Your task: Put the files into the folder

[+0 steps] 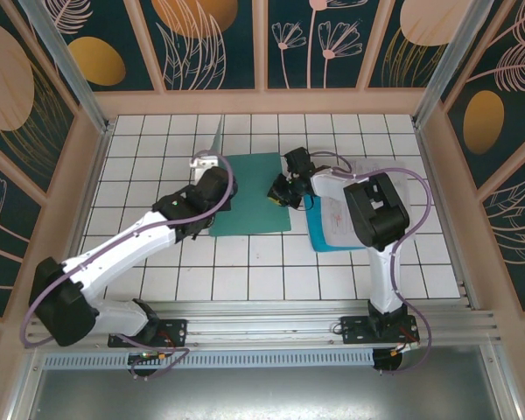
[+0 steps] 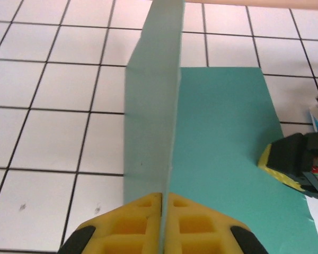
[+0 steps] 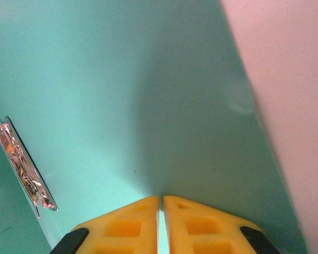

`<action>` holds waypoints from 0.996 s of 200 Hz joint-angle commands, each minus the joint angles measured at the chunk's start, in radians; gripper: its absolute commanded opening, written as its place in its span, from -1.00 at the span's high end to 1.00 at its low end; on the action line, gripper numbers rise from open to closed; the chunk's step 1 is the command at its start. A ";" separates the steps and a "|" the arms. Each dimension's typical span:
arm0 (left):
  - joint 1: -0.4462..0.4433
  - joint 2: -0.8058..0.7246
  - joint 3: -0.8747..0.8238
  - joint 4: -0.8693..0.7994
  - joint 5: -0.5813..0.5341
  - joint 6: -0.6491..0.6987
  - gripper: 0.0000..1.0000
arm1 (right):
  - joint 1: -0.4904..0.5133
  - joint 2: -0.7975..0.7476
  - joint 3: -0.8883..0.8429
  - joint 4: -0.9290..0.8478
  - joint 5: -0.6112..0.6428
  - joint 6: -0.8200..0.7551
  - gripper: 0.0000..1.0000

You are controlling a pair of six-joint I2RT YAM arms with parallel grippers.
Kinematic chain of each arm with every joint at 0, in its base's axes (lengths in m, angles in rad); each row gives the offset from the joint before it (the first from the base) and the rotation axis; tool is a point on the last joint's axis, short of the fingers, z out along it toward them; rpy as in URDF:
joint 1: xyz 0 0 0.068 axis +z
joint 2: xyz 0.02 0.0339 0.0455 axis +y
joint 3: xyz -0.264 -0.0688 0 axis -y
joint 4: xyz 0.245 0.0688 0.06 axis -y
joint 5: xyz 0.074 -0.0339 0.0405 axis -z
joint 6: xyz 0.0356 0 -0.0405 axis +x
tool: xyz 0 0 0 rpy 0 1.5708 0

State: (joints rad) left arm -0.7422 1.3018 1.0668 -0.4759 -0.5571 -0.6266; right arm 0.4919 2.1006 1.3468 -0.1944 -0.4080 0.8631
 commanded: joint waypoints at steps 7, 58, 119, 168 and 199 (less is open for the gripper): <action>0.054 -0.090 -0.074 -0.064 0.006 -0.138 0.68 | 0.000 0.003 -0.065 -0.098 0.063 0.004 0.74; 0.316 -0.199 -0.185 -0.226 0.056 -0.318 0.27 | 0.001 -0.028 -0.117 -0.087 0.071 0.026 0.76; 0.585 -0.223 -0.175 -0.333 0.185 -0.506 -0.55 | 0.001 -0.040 -0.140 -0.073 0.061 0.042 0.77; 0.597 -0.273 0.029 -0.440 0.087 -0.617 -0.66 | 0.000 -0.057 -0.135 -0.068 0.054 0.044 0.77; 0.596 -0.244 0.138 -0.287 0.177 -0.406 -0.40 | 0.000 -0.076 -0.104 -0.056 0.029 0.029 0.72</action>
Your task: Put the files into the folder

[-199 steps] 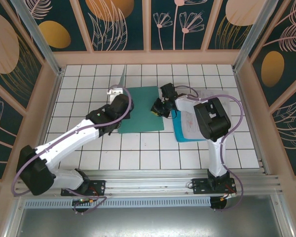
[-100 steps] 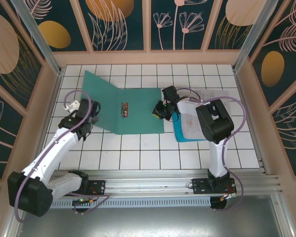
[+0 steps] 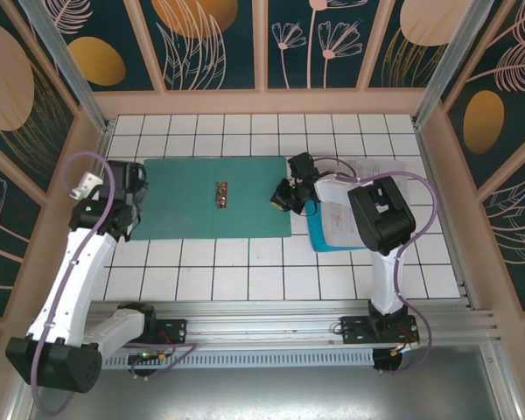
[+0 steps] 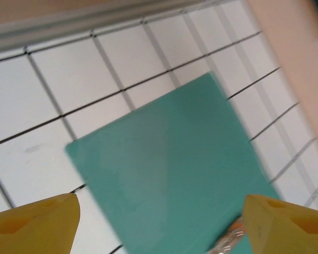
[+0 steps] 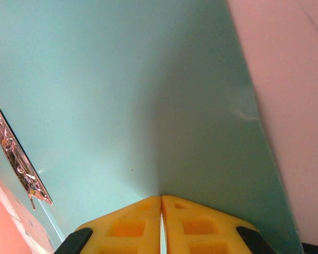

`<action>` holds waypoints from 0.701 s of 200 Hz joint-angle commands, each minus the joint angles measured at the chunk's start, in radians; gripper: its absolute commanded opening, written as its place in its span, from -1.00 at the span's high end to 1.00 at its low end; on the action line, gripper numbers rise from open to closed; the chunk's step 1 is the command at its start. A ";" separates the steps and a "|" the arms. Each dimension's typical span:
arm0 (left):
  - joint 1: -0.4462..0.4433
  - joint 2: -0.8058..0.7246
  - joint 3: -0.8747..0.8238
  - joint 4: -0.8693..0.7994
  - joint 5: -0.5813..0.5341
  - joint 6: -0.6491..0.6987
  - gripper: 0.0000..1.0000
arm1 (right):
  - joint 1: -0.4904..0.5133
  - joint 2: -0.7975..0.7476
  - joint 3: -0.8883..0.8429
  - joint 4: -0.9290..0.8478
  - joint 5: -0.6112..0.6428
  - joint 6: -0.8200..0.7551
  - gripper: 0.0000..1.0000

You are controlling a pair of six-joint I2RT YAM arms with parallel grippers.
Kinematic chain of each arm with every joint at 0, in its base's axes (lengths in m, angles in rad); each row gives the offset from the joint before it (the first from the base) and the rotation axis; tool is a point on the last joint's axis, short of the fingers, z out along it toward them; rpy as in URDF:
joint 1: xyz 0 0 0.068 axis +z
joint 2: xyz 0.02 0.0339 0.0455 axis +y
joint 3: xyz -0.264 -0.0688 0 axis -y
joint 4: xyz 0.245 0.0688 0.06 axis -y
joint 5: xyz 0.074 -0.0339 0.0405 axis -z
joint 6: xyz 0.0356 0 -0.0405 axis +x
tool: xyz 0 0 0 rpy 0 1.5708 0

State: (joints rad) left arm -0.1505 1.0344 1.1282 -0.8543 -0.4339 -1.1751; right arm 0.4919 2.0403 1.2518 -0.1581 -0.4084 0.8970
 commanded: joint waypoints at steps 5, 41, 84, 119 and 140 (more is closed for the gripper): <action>0.005 0.049 0.098 0.111 0.095 0.185 -0.33 | -0.001 -0.024 -0.001 -0.090 0.025 -0.012 0.70; -0.065 0.303 0.235 0.189 0.376 0.384 0.05 | -0.025 -0.145 0.058 -0.104 0.061 -0.085 0.46; -0.293 0.710 0.472 0.140 0.446 0.481 0.27 | -0.235 -0.348 -0.130 -0.109 0.067 -0.067 0.36; -0.394 0.963 0.618 0.145 0.462 0.520 0.39 | -0.452 -0.506 -0.321 -0.169 0.094 -0.107 0.23; -0.439 1.093 0.695 0.112 0.442 0.558 0.45 | -0.554 -0.576 -0.433 -0.186 0.093 -0.105 0.14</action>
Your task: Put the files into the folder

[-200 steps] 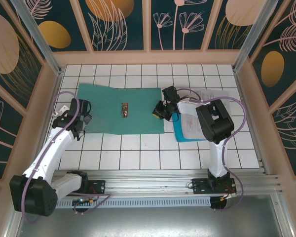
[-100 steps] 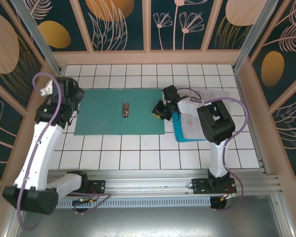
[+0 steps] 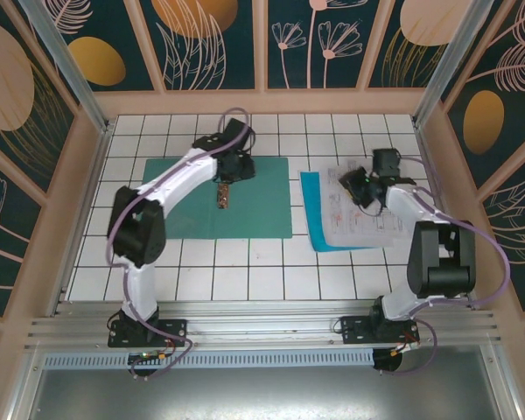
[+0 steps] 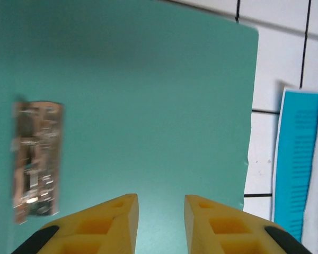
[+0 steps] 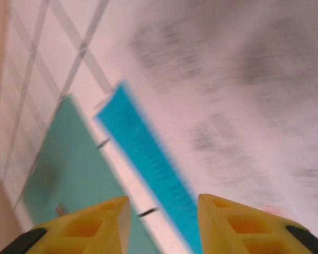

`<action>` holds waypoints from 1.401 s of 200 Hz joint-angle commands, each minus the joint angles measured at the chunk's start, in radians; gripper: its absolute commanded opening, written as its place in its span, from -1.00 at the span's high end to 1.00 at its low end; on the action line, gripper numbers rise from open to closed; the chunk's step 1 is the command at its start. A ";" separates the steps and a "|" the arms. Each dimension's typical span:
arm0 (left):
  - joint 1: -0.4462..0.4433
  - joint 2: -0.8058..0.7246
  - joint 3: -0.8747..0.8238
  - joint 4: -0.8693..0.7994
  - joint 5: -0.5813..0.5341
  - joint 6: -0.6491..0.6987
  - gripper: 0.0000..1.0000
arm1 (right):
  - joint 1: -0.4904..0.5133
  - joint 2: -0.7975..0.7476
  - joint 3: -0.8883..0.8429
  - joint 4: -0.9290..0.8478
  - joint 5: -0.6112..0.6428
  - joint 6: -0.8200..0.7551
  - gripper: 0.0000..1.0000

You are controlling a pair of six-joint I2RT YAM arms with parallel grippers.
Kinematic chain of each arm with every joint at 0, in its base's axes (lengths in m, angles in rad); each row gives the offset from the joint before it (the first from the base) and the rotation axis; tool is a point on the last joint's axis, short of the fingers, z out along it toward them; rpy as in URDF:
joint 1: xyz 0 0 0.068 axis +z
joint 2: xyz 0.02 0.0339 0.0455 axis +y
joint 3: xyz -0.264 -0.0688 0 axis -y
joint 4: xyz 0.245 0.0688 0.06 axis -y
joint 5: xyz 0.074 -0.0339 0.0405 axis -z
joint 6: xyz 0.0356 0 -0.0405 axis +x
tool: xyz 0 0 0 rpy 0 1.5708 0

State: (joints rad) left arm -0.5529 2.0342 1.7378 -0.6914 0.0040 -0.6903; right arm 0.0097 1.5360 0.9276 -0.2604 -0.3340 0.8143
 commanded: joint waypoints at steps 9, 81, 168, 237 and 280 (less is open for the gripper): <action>-0.049 0.132 0.096 -0.056 -0.003 0.086 0.46 | -0.107 -0.096 -0.157 -0.078 0.017 -0.019 0.11; -0.123 0.229 0.003 -0.005 -0.009 0.129 0.51 | -0.189 -0.043 -0.249 -0.017 0.044 -0.038 0.04; -0.197 0.278 -0.079 0.095 0.035 0.039 0.57 | -0.154 0.031 -0.279 -0.002 0.029 -0.037 0.06; -0.215 0.302 -0.018 0.118 0.062 0.040 0.57 | -0.122 0.032 -0.291 -0.001 0.032 -0.029 0.07; -0.237 0.283 0.028 0.089 0.000 0.055 0.47 | -0.114 0.011 -0.285 -0.013 0.047 -0.028 0.07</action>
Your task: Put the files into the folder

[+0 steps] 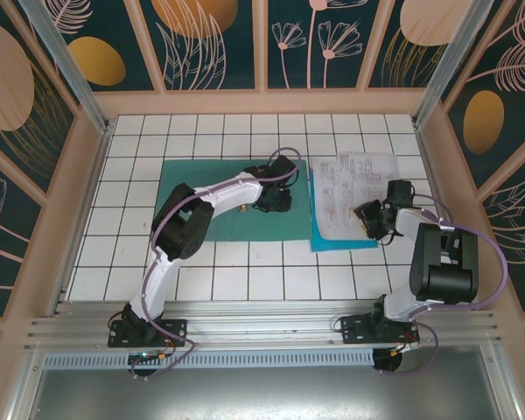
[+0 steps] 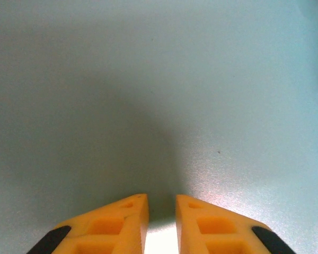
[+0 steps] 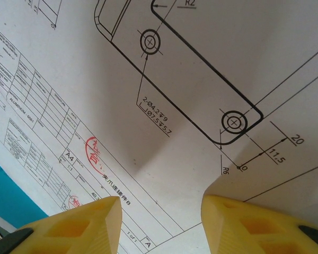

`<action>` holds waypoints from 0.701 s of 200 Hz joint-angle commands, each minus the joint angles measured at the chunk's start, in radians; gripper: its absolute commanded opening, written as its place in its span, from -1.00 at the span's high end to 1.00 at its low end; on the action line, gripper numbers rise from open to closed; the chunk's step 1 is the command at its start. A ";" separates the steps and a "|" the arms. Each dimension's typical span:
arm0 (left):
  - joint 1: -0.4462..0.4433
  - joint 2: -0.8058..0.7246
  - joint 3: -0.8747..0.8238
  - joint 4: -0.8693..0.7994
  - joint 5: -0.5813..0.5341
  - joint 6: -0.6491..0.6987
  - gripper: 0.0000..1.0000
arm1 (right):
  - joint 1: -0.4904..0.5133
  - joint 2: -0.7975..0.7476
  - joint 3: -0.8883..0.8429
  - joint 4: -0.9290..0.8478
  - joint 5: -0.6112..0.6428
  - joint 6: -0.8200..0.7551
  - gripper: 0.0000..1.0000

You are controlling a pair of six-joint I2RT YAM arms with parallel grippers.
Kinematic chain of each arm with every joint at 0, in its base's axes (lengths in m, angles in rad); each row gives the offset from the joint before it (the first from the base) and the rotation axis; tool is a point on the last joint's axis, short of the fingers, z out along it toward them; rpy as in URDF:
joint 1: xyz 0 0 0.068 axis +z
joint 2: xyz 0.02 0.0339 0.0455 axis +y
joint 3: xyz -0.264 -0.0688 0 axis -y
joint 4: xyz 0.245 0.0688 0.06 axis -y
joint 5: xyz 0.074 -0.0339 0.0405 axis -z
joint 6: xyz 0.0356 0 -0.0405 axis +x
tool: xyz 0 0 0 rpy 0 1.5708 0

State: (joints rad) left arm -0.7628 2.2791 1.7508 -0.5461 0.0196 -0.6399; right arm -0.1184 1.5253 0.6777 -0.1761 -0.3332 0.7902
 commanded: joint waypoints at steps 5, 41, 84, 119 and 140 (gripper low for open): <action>-0.027 0.027 0.016 -0.065 -0.039 0.004 0.41 | 0.015 0.013 -0.030 -0.107 0.055 -0.007 0.06; -0.019 0.006 0.031 -0.175 -0.176 0.020 0.34 | 0.009 -0.025 0.000 -0.158 0.119 -0.037 0.06; -0.015 -0.017 -0.074 -0.147 -0.197 0.046 0.38 | 0.011 -0.028 0.001 -0.161 0.116 -0.059 0.06; -0.024 -0.034 -0.142 -0.054 -0.099 0.031 0.42 | 0.033 -0.014 -0.006 -0.151 0.095 -0.049 0.05; -0.040 -0.026 -0.147 -0.052 -0.097 0.041 0.45 | 0.041 -0.007 -0.013 -0.143 0.091 -0.039 0.06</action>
State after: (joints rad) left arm -0.7856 2.2208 1.6535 -0.5568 -0.1314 -0.6167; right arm -0.0959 1.4986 0.6849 -0.2447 -0.2653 0.7563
